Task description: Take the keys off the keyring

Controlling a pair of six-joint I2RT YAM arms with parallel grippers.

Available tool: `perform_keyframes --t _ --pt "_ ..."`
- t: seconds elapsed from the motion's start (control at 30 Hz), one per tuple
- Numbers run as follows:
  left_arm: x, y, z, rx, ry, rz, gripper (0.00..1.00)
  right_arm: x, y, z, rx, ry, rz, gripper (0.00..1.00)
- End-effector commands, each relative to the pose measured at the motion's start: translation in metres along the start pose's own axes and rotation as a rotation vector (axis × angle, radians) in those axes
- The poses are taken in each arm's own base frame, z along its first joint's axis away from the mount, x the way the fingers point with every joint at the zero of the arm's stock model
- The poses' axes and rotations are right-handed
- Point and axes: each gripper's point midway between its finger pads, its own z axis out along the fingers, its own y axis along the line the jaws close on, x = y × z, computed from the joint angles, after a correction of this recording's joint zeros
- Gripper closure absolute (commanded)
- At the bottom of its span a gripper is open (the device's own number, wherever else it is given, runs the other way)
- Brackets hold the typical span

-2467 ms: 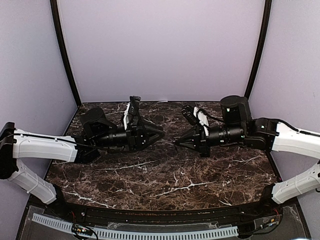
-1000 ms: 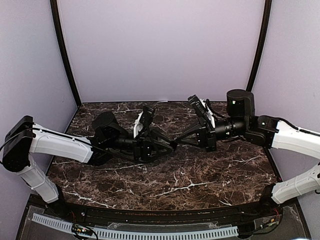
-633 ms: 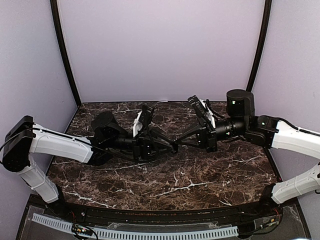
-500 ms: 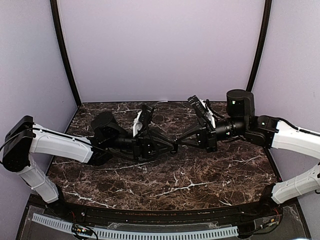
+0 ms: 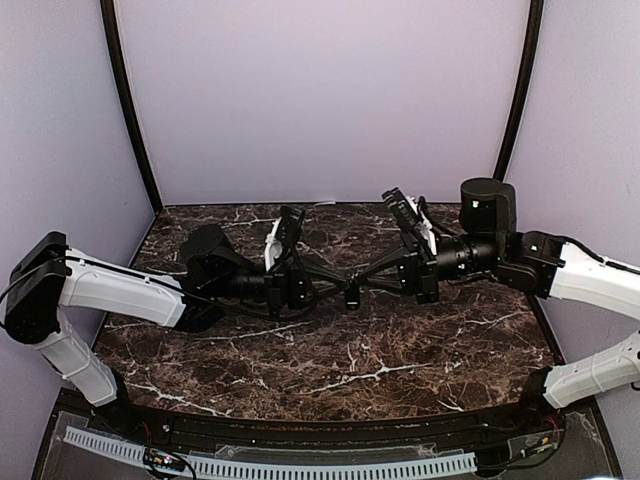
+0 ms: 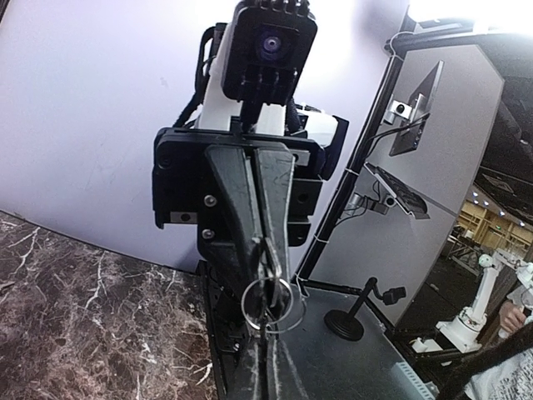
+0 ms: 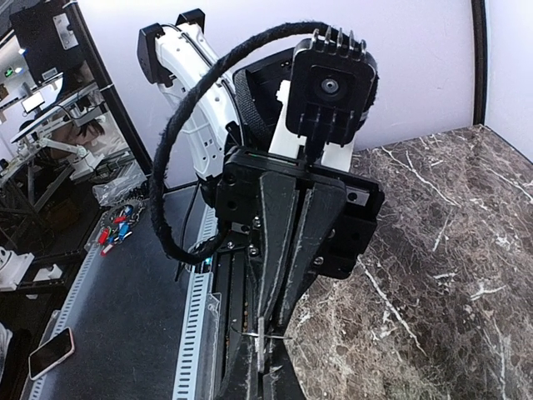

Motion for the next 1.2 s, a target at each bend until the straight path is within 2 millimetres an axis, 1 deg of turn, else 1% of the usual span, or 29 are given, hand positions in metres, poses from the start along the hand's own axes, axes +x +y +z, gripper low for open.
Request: perform_keyframes --t 0.0,0.23,0.4,0.53,0.73,0.8,0.93,1.07,1.17 --pt "-0.017 -0.002 -0.007 -0.059 -0.074 0.017 1.00 -0.006 0.000 -0.007 0.027 -0.024 -0.012 1.00" --pt "-0.029 0.003 -0.012 -0.131 -0.117 0.000 1.00 0.001 -0.002 -0.005 0.026 0.011 0.010 1.00" --pt "-0.033 0.008 -0.014 -0.175 -0.130 -0.015 1.00 0.012 -0.004 0.001 0.028 0.057 0.021 1.00" --pt "-0.033 0.012 -0.015 -0.198 -0.133 -0.017 1.00 0.016 -0.003 0.006 0.029 0.072 0.021 1.00" --pt "-0.025 0.018 -0.015 -0.209 -0.117 -0.033 1.00 0.001 0.002 0.000 0.030 -0.007 -0.010 1.00" --pt "-0.023 0.018 -0.014 -0.207 -0.111 -0.038 1.00 -0.002 0.003 -0.001 0.031 -0.022 -0.011 1.00" --pt "-0.016 0.022 -0.014 -0.208 -0.092 -0.042 1.00 -0.005 -0.001 -0.003 0.060 -0.043 -0.012 1.00" --pt "-0.009 0.023 -0.012 -0.198 -0.072 -0.044 1.00 -0.010 0.000 -0.005 0.058 -0.098 -0.010 1.00" --pt "-0.005 0.023 -0.011 -0.179 -0.067 -0.044 0.96 -0.013 0.002 -0.005 0.043 -0.128 -0.007 1.00"
